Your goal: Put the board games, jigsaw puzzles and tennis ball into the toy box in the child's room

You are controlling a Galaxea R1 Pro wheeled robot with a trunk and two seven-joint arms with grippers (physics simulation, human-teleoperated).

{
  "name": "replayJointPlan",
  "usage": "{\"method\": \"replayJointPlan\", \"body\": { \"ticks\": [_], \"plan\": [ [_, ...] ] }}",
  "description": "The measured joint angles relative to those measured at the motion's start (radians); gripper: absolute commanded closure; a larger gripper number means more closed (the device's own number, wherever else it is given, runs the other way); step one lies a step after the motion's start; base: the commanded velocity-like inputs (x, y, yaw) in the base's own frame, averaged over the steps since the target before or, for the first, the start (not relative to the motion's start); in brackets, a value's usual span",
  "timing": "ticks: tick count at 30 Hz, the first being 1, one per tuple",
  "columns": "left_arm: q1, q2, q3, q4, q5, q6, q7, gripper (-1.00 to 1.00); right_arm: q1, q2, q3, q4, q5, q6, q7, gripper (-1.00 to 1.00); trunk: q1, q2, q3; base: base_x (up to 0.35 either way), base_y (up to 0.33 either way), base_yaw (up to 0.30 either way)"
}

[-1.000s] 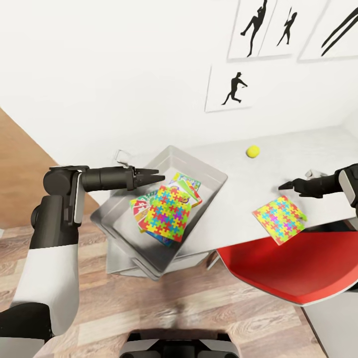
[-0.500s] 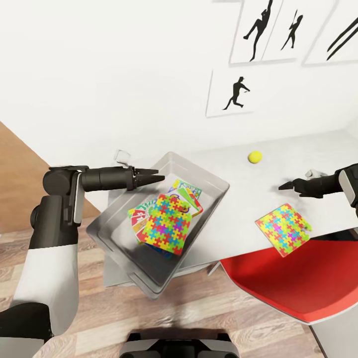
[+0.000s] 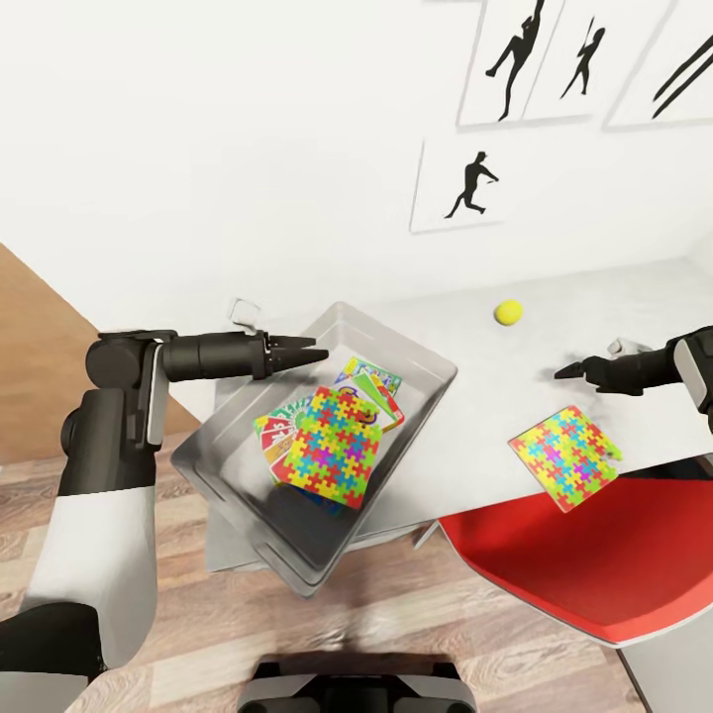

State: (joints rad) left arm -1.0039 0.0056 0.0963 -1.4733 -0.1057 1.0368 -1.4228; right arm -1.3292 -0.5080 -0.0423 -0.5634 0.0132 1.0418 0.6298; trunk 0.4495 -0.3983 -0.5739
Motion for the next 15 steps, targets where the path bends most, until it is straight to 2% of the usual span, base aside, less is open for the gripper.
{"method": "replayJointPlan", "body": {
  "ticks": [15],
  "plan": [
    [0.0,0.0,0.0,0.0,0.0,0.0,0.0,-1.0,0.0,-0.001,0.001,0.001,0.0,0.0,0.0,-1.0,0.0,0.0,-0.018,0.0,0.0,0.0]
  ]
}}
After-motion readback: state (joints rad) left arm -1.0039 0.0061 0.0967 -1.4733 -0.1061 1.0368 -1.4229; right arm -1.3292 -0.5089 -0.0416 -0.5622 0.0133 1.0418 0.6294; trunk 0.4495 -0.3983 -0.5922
